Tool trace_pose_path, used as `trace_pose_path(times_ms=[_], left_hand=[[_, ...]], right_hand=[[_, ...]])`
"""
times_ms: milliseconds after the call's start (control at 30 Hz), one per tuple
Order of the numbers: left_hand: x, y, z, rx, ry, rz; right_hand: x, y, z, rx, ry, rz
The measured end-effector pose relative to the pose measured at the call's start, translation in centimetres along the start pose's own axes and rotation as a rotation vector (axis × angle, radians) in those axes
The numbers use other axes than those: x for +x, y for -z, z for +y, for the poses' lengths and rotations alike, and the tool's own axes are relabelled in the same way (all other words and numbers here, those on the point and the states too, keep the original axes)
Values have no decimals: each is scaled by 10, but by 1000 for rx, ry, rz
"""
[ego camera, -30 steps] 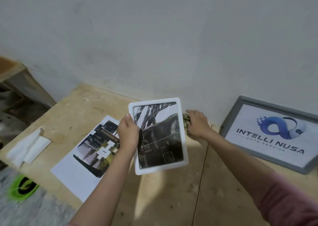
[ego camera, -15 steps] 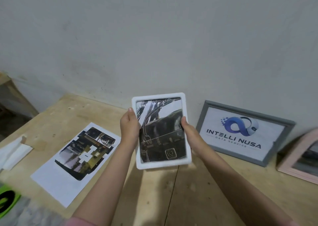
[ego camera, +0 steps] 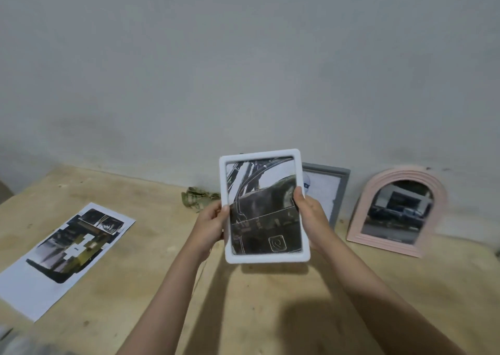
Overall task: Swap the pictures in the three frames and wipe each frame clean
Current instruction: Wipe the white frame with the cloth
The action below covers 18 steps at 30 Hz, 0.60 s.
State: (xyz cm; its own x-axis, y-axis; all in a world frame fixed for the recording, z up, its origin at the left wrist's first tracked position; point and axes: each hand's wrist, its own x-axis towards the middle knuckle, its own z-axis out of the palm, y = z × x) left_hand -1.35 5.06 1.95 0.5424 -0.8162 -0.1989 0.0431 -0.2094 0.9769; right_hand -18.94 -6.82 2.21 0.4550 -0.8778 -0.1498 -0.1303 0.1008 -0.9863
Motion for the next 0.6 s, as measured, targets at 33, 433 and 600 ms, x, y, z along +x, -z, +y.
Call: trace_pose_path(times_ms=[33, 433, 600], left_hand=[[-4, -10, -2, 1, -1, -14], [-23, -161, 7, 131, -8, -342], [-28, -215, 5, 145, -6, -467]], right_hand=[[-5, 11, 4, 12, -8, 0], [-100, 155, 36, 361, -52, 488], [-135, 203, 43, 699, -114, 483]])
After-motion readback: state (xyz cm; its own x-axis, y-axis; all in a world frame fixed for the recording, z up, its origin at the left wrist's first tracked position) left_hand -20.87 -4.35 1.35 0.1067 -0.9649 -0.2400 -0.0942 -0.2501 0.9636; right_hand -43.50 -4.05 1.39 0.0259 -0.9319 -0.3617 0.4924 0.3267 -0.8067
